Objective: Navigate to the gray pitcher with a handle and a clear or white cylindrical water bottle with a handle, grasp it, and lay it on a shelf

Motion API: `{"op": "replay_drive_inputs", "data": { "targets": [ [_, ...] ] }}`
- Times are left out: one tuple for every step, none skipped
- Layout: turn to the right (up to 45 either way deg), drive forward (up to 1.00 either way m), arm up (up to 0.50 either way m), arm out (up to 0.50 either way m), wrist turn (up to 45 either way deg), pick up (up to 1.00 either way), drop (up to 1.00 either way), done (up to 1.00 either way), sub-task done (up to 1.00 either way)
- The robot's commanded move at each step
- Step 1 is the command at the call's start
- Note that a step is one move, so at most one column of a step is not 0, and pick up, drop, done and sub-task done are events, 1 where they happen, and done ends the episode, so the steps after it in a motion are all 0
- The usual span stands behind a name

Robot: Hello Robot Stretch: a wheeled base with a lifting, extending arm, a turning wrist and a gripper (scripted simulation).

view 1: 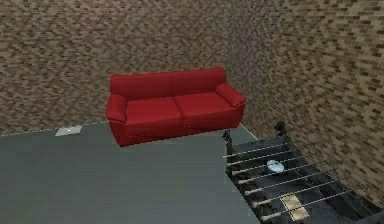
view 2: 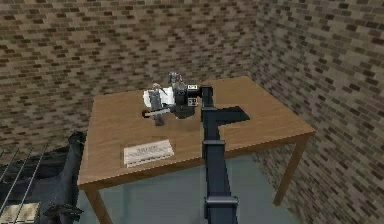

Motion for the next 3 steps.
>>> {"op": "replay_drive_inputs", "data": {
  "targets": [
    [0.0, 0.00, 0.18, 0.00, 0.0, 0.00, 0.00, 0.00, 0.00],
    [0.0, 0.00, 0.00, 0.00, -45.0, 0.00, 0.00, 0.00, 0.00],
    [0.0, 0.00, 0.00, 0.00, -45.0, 0.00, 0.00, 0.00, 0.00]
  ]
}}
